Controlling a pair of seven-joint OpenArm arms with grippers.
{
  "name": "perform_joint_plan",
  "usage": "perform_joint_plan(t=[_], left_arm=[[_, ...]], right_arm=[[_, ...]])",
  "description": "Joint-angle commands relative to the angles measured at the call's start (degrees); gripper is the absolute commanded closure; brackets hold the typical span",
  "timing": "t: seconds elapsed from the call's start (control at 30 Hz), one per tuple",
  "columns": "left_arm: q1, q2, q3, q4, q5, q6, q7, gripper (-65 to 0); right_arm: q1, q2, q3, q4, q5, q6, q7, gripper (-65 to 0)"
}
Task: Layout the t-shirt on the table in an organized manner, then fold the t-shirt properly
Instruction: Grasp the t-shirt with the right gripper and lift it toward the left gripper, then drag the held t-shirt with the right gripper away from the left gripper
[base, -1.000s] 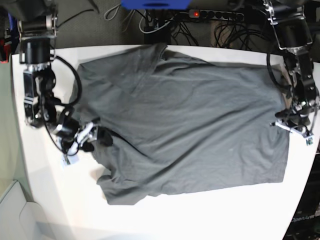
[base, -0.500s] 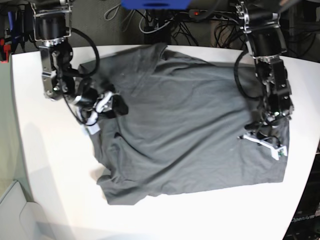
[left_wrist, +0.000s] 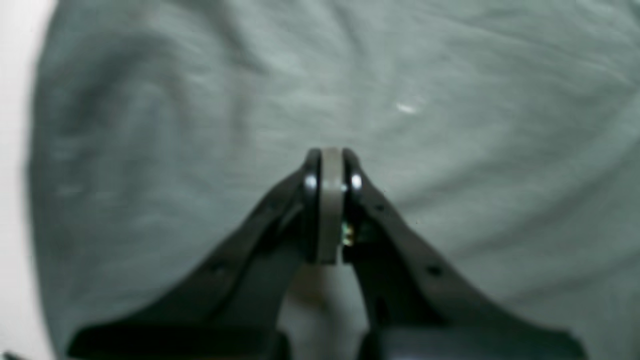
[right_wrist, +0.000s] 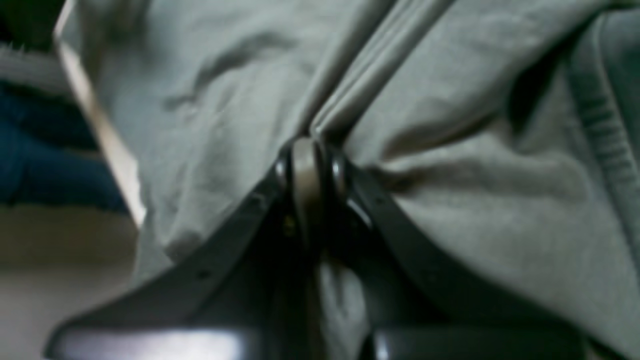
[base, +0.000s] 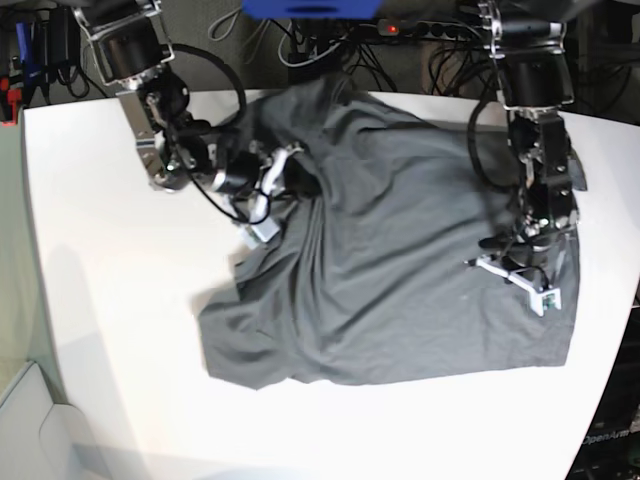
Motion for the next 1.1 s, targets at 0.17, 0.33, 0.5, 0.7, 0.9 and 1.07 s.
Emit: perform_joint_plan(t=[0.17, 0.33, 0.5, 0.7, 0.9, 1.07], left_arm=[[0.1, -4.05, -1.26, -0.32, -0.47, -0.21, -1.18, -0.1], [0.18, -4.4, -5.13, -1.03, -0.47, -0.3, -1.18, -0.1], [-0.08, -4.4, -6.18, -0.06, -0.47, -0.3, -0.66, -0.1], [-0.43, -1.5, -5.83, 8.56, -0.91, -0.3, -0.57, -0.1], [-4.39, 5.89, -5.13, 9.79, -1.17, -0.3, -0.48, -0.1], [-5.09, 6.33, -0.47, 7.06, -1.17, 0.14, -0.83, -0.1]], right_arm=[[-1.37, 1.54, 0.25, 0.58, -0.94, 0.16, -1.57, 0.0], [-2.08, 4.36, 0.43, 9.19, -0.77, 0.16, -1.75, 0.0], [-1.81, 5.67, 6.85, 18.69, -0.77, 0.16, -7.46, 0.0], [4.69, 5.59, 15.02, 16.4, -0.94, 0.16, -10.8, 0.0], [12.08, 5.76, 15.38, 12.62, -1.03, 0.34, -10.8, -4.5], [12.25, 5.5, 15.38, 12.71, -0.86, 0.34, -10.89, -4.8]])
